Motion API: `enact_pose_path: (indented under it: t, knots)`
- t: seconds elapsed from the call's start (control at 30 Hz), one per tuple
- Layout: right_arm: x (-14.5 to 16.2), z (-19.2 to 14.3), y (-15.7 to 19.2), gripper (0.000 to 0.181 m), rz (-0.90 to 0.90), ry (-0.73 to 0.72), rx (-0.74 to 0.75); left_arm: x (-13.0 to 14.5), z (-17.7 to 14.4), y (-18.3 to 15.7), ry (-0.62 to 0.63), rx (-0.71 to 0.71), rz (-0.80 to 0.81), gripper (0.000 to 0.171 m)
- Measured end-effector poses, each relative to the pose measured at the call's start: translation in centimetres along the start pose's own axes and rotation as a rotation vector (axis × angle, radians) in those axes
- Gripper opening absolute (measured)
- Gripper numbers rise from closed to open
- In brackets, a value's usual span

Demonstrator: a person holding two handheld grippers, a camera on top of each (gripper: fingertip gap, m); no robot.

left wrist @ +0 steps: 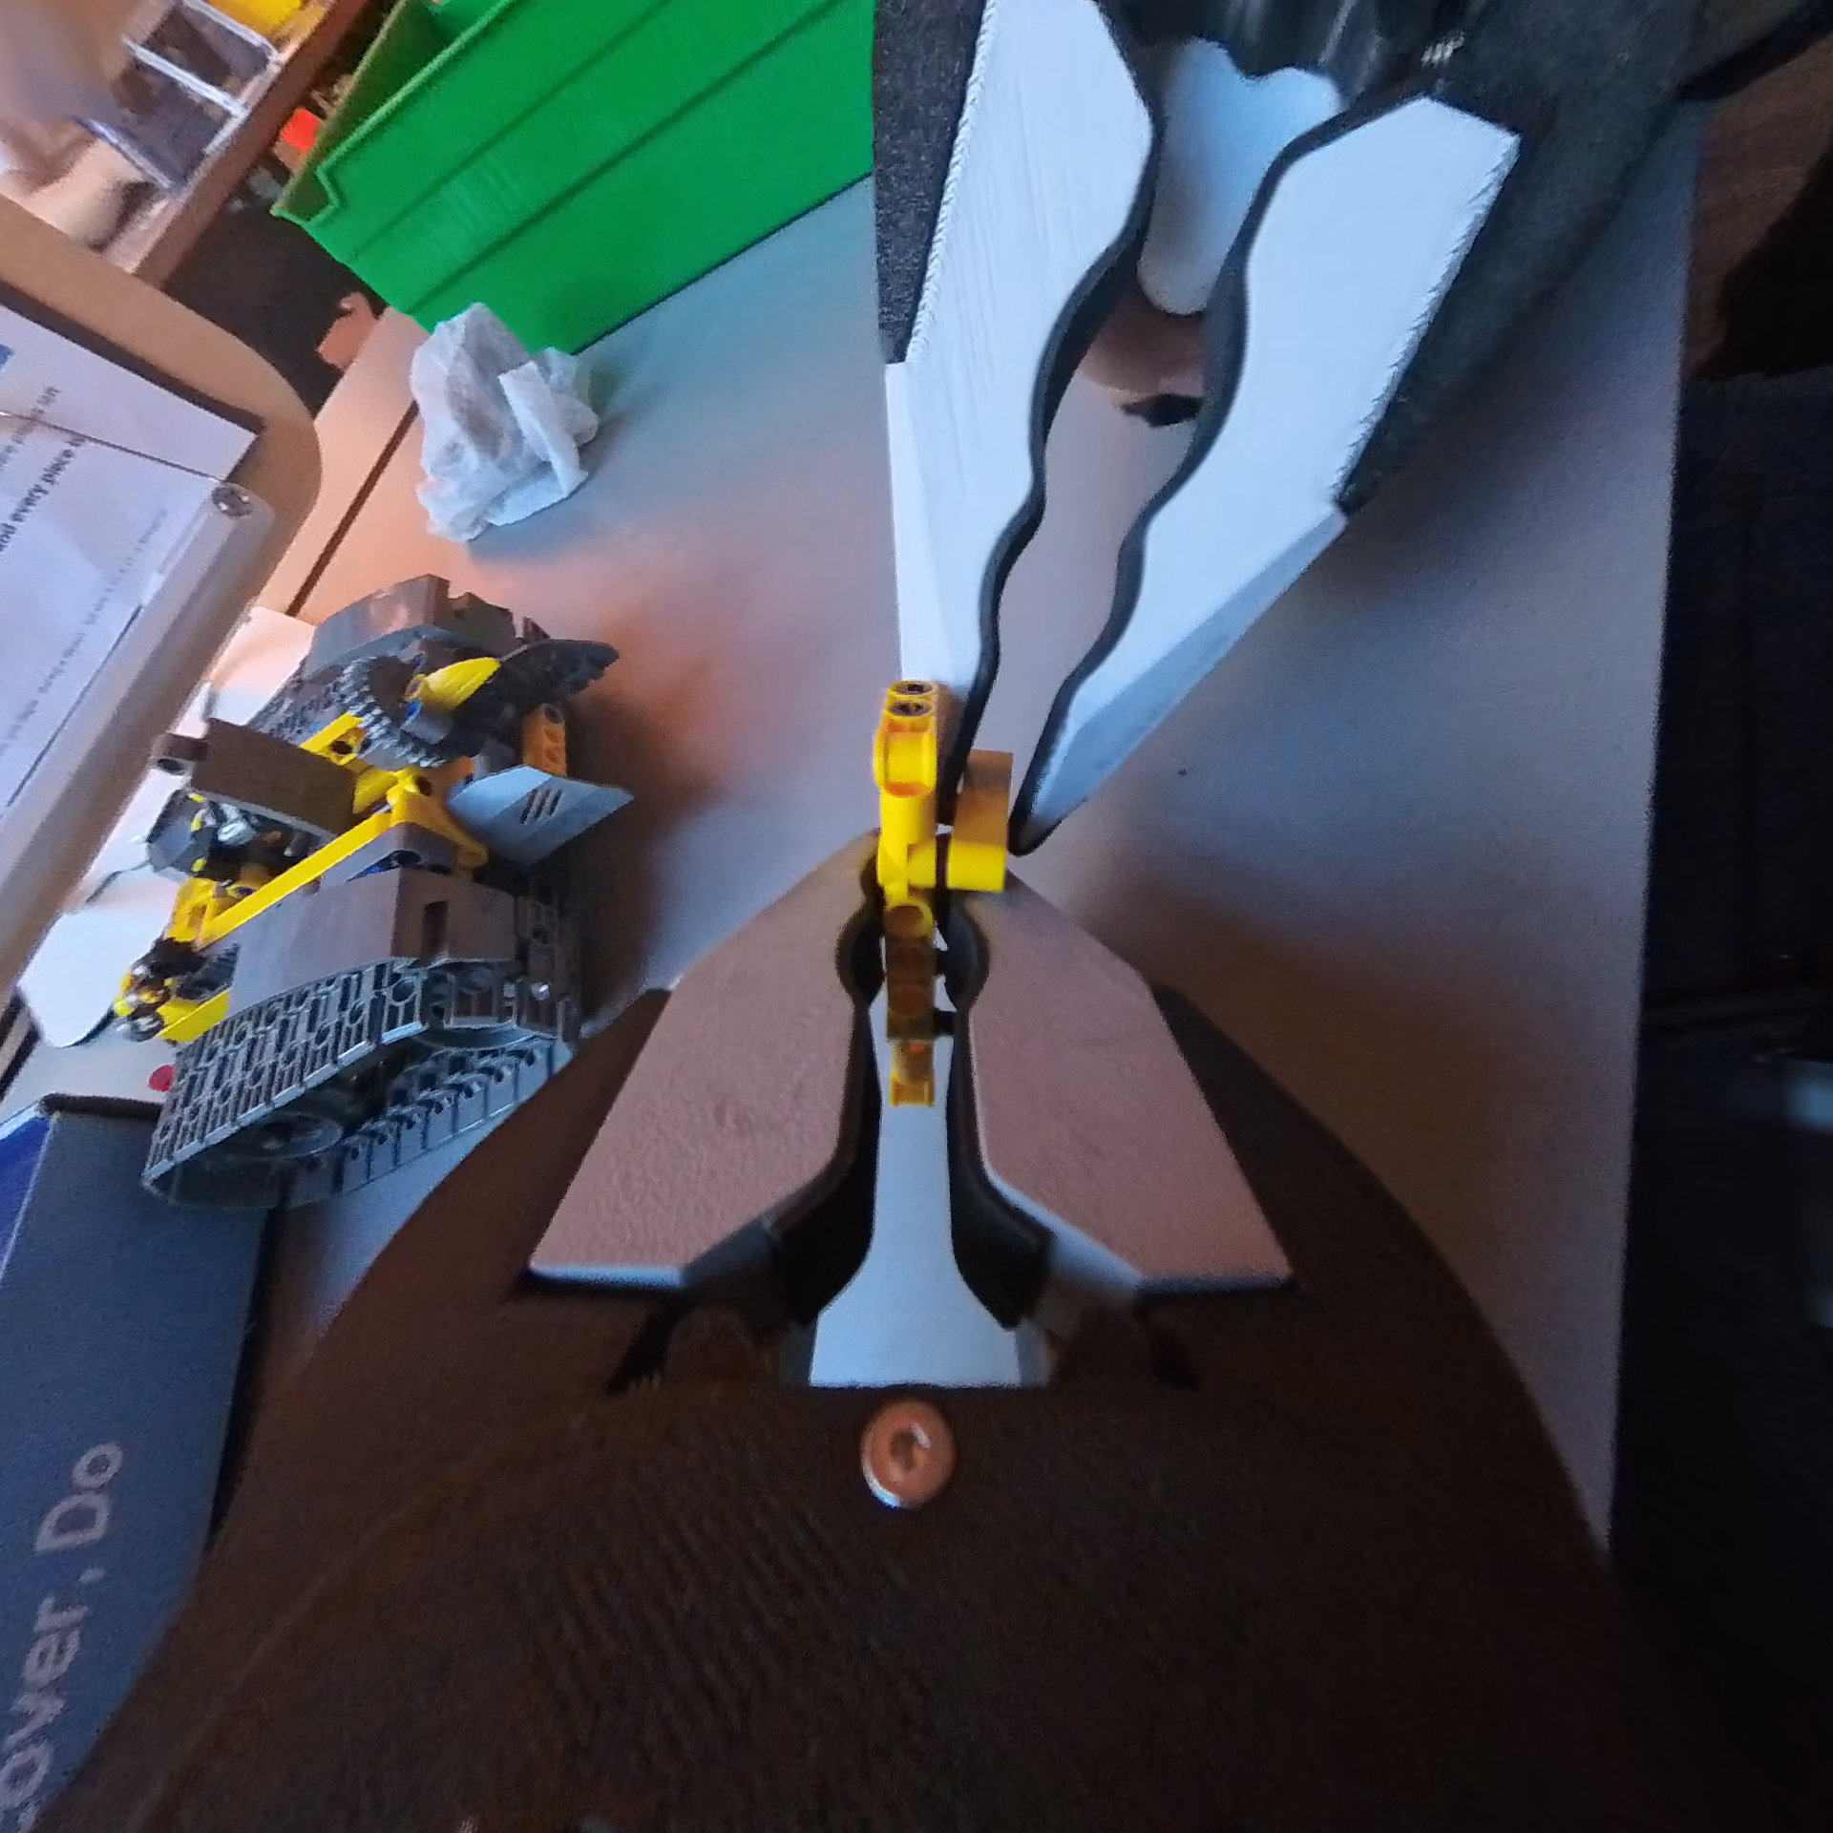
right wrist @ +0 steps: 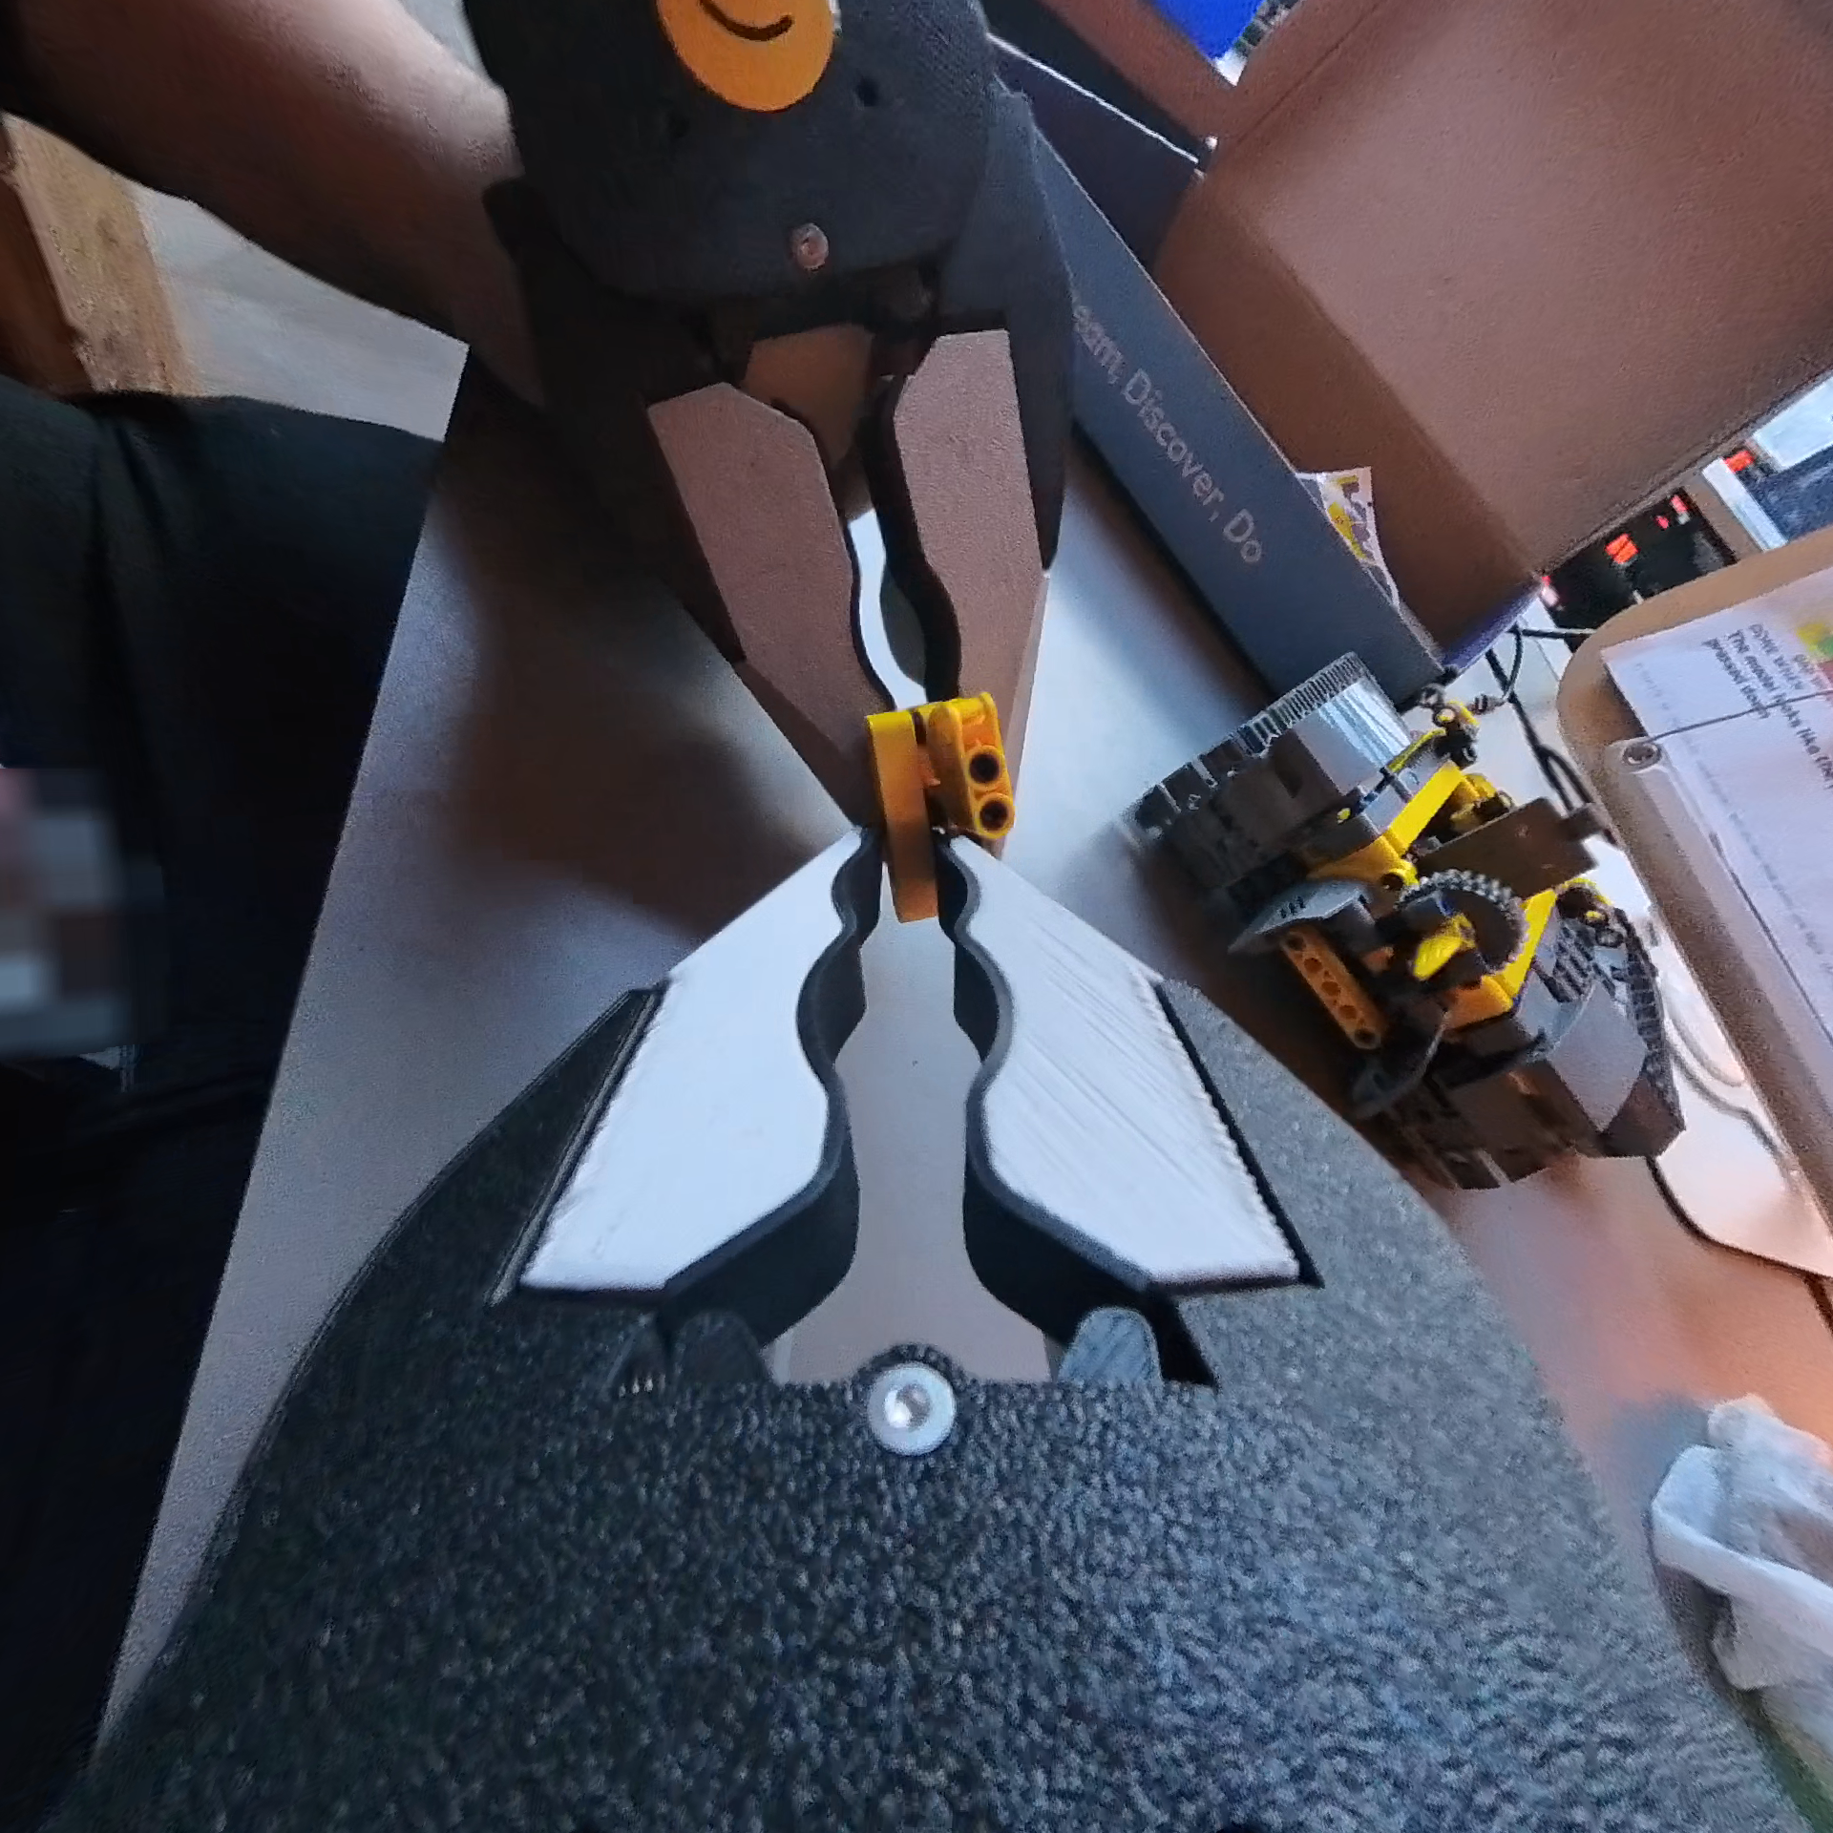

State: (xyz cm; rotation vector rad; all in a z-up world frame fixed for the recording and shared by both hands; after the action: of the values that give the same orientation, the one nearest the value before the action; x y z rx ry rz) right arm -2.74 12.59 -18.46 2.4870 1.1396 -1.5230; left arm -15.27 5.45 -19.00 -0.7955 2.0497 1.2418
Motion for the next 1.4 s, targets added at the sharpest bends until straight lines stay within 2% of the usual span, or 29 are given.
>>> enact_pose_path:
  t: [0.13,0.27,0.5,0.7,0.77,0.9,0.97,1.07,1.23,1.33,1.4]
  knots:
    - [-0.4,-0.2,0.5,0.008,-0.075,-0.030,0.007,0.0,-0.5,0.5,-0.051,0.104,-0.067,0.004]
    - [-1.0,-0.4,1.1,0.007,-0.137,-0.049,-0.089,0.2,-1.0,0.7,-0.100,0.296,-0.094,0.004]
    - [-2.4,0.1,3.0,0.006,-0.462,0.142,-0.187,0.4,-1.7,-0.4,-0.120,0.486,0.035,0.005]
    - [-2.7,0.2,3.8,0.004,-0.621,0.208,-0.151,0.5,-1.8,-0.6,-0.120,0.527,0.055,0.005]
    - [-2.6,0.1,3.3,0.005,-0.537,0.184,-0.140,0.5,-1.8,-0.3,-0.134,0.472,0.034,0.005]
    - [-2.2,-0.4,1.0,0.007,-0.126,0.049,-0.249,0.4,-1.8,0.1,-0.159,0.331,0.005,0.005]
    - [-2.2,-0.4,0.2,0.007,-0.015,0.029,-0.303,0.4,-1.8,0.1,-0.170,0.280,0.012,0.005]
    - [-2.1,-0.1,-0.5,0.007,0.054,0.046,-0.312,0.4,-1.7,0.0,-0.148,0.209,0.032,0.004]
    - [-1.9,0.2,-0.6,0.006,0.055,0.105,-0.228,0.6,-1.2,0.0,-0.106,0.091,0.069,0.005]
    - [-1.3,0.6,-1.2,0.005,0.220,0.092,-0.231,0.6,-0.6,-0.1,-0.021,-0.049,0.095,0.004]
    - [-0.7,0.8,-1.4,0.005,0.305,0.053,-0.233,0.7,-0.4,-0.2,0.007,-0.080,0.118,0.004]
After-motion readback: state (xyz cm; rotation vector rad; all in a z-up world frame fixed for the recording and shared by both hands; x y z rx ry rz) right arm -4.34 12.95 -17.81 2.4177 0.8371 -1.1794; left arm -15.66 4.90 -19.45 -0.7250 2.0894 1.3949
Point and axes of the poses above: each gripper's, where its closed fingertips meet, z out along the fingers, x out of its underside, y = z × x across the jaws, the point moved 10 cm from there along -z, back along the fingers, and after that the axes turned 15 degrees about -x, right-handed, at the moved point
